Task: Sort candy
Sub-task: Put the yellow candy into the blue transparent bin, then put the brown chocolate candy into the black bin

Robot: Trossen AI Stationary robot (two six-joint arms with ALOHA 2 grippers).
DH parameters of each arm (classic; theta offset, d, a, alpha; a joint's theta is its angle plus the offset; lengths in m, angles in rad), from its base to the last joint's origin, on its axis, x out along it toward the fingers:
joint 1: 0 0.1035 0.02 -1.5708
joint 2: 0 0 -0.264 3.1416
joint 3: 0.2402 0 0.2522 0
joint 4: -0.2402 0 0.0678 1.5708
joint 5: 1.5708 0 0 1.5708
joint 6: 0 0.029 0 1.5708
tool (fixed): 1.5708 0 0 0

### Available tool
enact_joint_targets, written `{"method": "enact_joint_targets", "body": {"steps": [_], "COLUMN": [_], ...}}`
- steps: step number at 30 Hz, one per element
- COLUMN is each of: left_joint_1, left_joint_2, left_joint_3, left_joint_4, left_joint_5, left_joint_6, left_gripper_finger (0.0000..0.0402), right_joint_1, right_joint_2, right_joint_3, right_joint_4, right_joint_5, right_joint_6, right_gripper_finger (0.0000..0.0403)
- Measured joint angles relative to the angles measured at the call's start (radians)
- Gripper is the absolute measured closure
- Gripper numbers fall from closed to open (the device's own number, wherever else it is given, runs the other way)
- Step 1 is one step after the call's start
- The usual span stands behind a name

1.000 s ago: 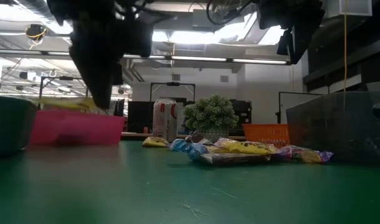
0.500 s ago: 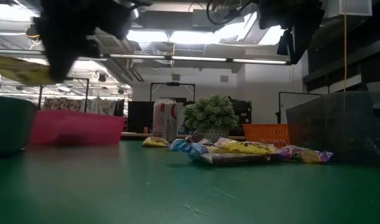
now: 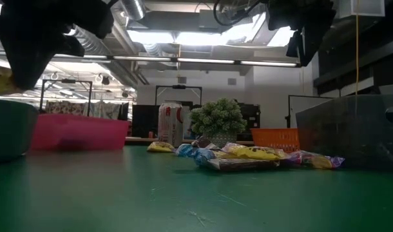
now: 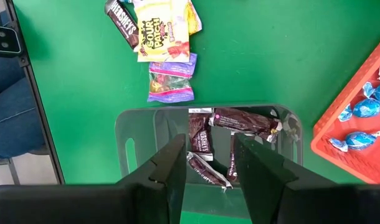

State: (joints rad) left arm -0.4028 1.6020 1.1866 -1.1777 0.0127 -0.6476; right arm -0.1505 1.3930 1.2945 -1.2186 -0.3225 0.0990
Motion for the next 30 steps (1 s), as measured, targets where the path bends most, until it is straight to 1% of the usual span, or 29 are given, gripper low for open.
{"method": "enact_joint_targets", "body": {"steps": [6, 8, 11, 16, 19, 23, 30], "left_joint_1": [-0.006, -0.006, -0.006, -0.005, -0.006, -0.006, -0.006], "left_joint_2": [0.0, 0.0, 0.0, 0.0, 0.0, 0.0, 0.0], "left_joint_3": [0.0, 0.0, 0.0, 0.0, 0.0, 0.0, 0.0], "left_joint_4": [0.03, 0.036, 0.037, 0.039, 0.061, 0.13, 0.294], "left_joint_5": [-0.002, -0.018, -0.054, -0.056, -0.064, -0.134, -0.315], "left_joint_6": [-0.01, -0.029, -0.055, -0.057, -0.057, -0.057, -0.003], "left_gripper_finger": [0.04, 0.0391, 0.0362, 0.0304, 0.0277, 0.0261, 0.0258], "right_joint_1": [0.0, 0.0, 0.0, 0.0, 0.0, 0.0, 0.0], "right_joint_2": [0.0, 0.0, 0.0, 0.0, 0.0, 0.0, 0.0], "right_joint_3": [0.0, 0.0, 0.0, 0.0, 0.0, 0.0, 0.0], "right_joint_4": [0.001, 0.001, 0.001, 0.002, 0.017, 0.056, 0.17], "right_joint_5": [0.0, 0.0, 0.0, 0.0, 0.0, 0.0, 0.0], "right_joint_6": [0.0, 0.0, 0.0, 0.0, 0.0, 0.0, 0.0], "right_gripper_finger": [0.0271, 0.0271, 0.0271, 0.0271, 0.0271, 0.0271, 0.0271]}}
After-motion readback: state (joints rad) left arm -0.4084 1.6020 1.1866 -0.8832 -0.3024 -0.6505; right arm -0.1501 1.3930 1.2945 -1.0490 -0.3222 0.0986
